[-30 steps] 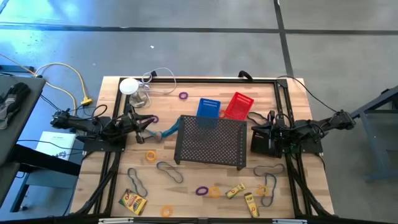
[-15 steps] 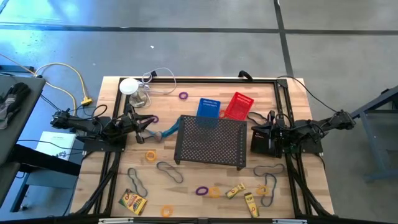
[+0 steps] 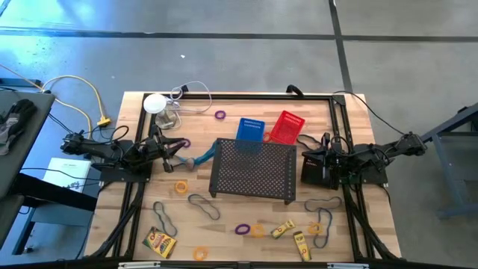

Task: Pick & Place Office Desk Supplies

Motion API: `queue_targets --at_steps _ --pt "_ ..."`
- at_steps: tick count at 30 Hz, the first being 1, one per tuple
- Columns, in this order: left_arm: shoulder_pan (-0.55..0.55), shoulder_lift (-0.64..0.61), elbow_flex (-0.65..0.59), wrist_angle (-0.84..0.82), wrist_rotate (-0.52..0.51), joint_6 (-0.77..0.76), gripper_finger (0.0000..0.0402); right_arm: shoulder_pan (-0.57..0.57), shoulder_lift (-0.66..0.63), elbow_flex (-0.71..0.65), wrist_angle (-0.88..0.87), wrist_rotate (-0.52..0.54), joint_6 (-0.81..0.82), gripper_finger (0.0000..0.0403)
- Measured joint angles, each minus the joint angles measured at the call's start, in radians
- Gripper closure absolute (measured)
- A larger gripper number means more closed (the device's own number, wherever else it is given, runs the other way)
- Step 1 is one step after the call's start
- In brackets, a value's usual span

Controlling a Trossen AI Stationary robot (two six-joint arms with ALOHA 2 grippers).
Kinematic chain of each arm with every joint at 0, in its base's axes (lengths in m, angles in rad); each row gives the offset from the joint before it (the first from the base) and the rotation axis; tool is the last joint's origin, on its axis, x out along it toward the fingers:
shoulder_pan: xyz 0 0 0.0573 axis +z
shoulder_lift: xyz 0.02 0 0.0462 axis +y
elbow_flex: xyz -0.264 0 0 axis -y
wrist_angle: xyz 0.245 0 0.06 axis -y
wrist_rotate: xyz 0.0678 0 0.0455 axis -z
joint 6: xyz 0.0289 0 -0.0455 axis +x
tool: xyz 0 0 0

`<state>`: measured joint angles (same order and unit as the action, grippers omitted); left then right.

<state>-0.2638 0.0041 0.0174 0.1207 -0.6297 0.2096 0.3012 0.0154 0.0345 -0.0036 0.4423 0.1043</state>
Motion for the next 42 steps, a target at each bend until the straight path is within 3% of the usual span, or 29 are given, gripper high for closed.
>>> queue_targets --at_steps 30,37,42 --pt "0.0 0.0 0.0 0.0 0.0 0.0 0.0335 0.0 0.0 0.0 0.0 0.0 0.0 0.0401" --pt "0.0 0.0 0.0 0.001 0.0 -0.149 0.0335 0.0 0.0 0.0 0.0 0.0 -0.005 0.0401" --pt "0.0 0.0 0.0 0.008 0.0 -0.163 0.0335 0.0 0.0 -0.001 0.016 -0.003 -0.028 0.0401"
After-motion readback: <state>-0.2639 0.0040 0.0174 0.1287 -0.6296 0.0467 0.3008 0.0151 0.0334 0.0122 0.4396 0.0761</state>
